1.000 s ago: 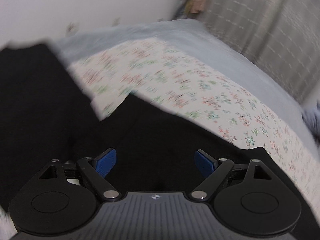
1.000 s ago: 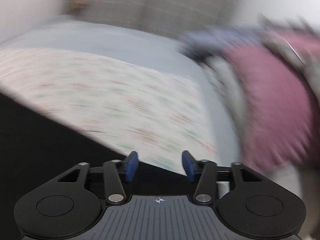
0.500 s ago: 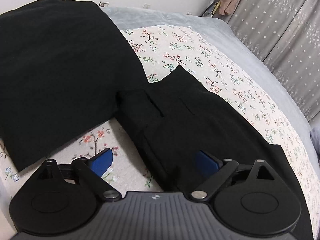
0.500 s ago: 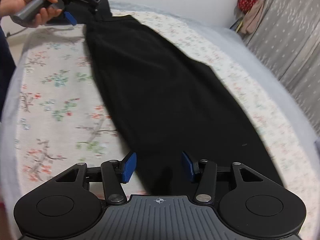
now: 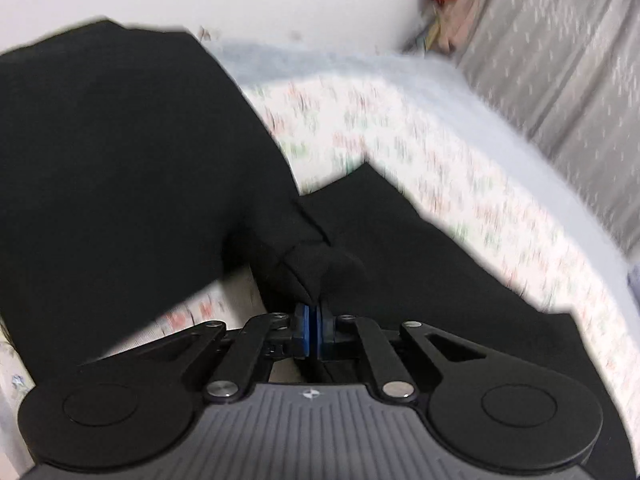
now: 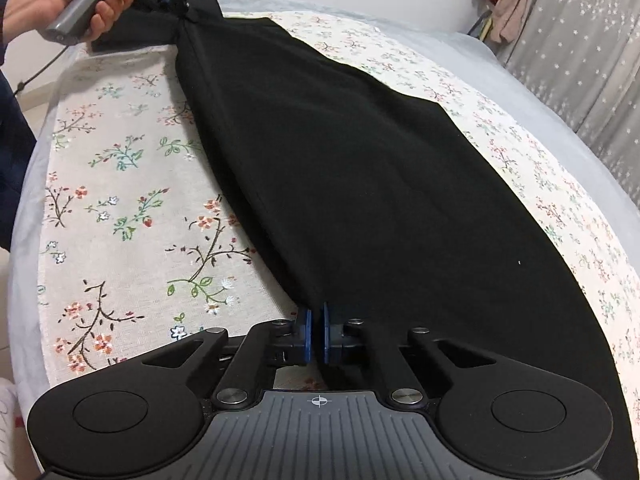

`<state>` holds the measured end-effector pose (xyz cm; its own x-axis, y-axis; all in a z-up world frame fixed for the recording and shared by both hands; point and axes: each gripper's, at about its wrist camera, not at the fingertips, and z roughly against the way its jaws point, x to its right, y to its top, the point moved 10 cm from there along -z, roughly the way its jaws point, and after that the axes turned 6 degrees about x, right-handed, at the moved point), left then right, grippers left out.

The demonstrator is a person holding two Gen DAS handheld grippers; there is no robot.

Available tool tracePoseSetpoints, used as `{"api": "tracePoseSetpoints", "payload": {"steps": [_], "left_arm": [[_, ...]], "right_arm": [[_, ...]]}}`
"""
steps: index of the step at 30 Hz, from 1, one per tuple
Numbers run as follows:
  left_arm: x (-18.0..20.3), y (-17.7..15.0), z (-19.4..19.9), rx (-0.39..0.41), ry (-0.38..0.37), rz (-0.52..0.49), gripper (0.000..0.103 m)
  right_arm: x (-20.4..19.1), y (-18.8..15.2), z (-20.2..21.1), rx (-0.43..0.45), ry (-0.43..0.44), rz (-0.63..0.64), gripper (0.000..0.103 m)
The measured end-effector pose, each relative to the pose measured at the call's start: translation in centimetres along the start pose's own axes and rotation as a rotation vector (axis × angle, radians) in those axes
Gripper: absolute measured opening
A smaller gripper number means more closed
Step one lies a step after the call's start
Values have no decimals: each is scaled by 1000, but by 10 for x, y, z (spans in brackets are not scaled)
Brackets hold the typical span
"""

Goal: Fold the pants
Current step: 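Close the left tool on the waistband while the right tool holds the hem taut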

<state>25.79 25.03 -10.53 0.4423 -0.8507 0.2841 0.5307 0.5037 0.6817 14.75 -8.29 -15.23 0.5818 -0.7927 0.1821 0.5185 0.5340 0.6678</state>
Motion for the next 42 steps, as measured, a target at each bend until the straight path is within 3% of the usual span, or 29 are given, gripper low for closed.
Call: {"api": "tracePoseSetpoints", "payload": {"steps": [1,2,7,11,15,16,19,20,22,26,31,33,36,38,40,42], "left_arm": [[0,-4,-4,-28,4,-5,35],[-3,-5,-6,-41,8,9,56],[-22,7,9,12,-26,168,102],[-19,2,-7,-47,-74,233,103],[-1,7,-21,3,-87,182,103],[1,6,-25,11,-86,178,92],[-3,6,-23,46,-12,151,31],[-4,10,-20,64,-17,173,24],[0,21,-2,114,-59,225,21],[7,39,27,245,-76,134,21],[-10,18,-1,112,-17,146,23],[-13,11,-9,63,28,92,33],[-21,14,-1,48,17,130,45],[-22,18,6,58,14,165,66],[-21,26,18,109,34,157,77],[-14,38,35,181,52,89,81]], "right_arm": [[0,-1,-2,-4,-6,2,4],[-1,0,-4,-8,-10,4,4],[0,-1,-2,-7,-20,-10,8],[-3,-1,-2,-4,-25,-6,13],[-4,5,4,25,0,-42,17],[-4,6,5,33,3,-50,18],[-5,3,1,19,-15,-38,21],[-5,2,-2,18,-16,-41,21],[-2,2,-4,24,-13,-61,21],[3,0,-2,24,-16,-95,21],[3,1,-4,16,-16,-100,21],[4,1,-4,14,-13,-113,21],[9,0,-4,7,-21,-126,26],[14,-2,-2,-12,-40,-126,41],[19,-3,7,-33,-48,-112,58],[21,-2,20,-14,-24,-101,67]]}}
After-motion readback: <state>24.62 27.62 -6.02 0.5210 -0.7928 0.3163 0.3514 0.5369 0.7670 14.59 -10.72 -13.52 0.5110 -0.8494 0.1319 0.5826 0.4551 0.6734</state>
